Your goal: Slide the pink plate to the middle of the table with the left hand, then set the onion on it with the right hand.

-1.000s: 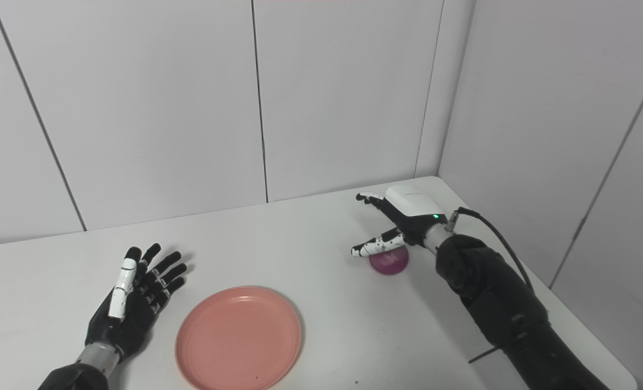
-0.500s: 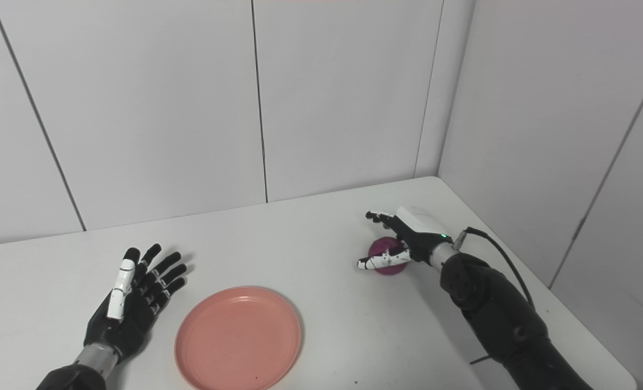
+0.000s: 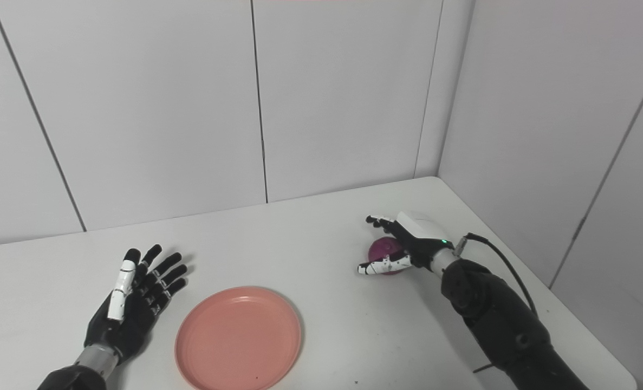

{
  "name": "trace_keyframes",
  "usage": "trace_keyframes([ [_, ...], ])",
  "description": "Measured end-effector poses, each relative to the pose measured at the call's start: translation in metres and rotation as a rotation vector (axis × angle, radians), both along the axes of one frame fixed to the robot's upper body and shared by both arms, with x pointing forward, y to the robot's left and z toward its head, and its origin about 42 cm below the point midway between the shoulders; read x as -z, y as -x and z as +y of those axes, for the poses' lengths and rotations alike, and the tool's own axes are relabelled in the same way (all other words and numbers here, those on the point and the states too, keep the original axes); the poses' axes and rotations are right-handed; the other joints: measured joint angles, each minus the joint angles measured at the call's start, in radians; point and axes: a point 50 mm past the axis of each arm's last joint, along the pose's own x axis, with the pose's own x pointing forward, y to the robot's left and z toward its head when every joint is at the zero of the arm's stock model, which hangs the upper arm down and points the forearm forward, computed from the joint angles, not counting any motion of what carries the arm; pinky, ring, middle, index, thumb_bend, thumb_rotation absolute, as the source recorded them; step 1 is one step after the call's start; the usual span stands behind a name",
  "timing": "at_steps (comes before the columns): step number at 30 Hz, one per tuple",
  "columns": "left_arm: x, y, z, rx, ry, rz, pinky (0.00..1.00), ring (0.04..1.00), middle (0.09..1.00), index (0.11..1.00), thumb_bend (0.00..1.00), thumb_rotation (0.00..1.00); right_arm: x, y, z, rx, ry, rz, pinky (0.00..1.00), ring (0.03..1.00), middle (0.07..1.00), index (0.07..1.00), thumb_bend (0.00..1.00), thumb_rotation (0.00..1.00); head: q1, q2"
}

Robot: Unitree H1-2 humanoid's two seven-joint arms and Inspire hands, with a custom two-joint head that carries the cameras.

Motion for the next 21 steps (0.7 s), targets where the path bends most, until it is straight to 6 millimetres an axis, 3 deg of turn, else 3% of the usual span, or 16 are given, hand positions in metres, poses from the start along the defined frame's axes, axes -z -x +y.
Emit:
trace_keyframes([
  [9,-0.0003,0.0017,0.0002,-0.002,0.002,-0.003,0.92,0.882,0.892,1.0,0.61,0.83,0.0023,0.0057,0.0027,-0.023,0.041,0.009,0.67,0.816,0.847,0.829,0.97,0.58,0.005,0.005],
  [16,-0.0002,0.0017,-0.0002,0.0,0.001,-0.003,0.91,0.882,0.893,1.0,0.62,0.84,0.0035,0.0073,0.0055,-0.057,0.172,0.004,0.59,0.745,0.783,0.791,0.97,0.61,0.006,0.005],
  [21,-0.0001,0.0017,-0.0002,0.0,0.001,-0.003,0.92,0.883,0.894,1.0,0.61,0.84,0.0058,0.0076,0.0068,-0.059,0.21,-0.012,0.54,0.676,0.719,0.743,0.93,0.57,0.006,0.006],
])
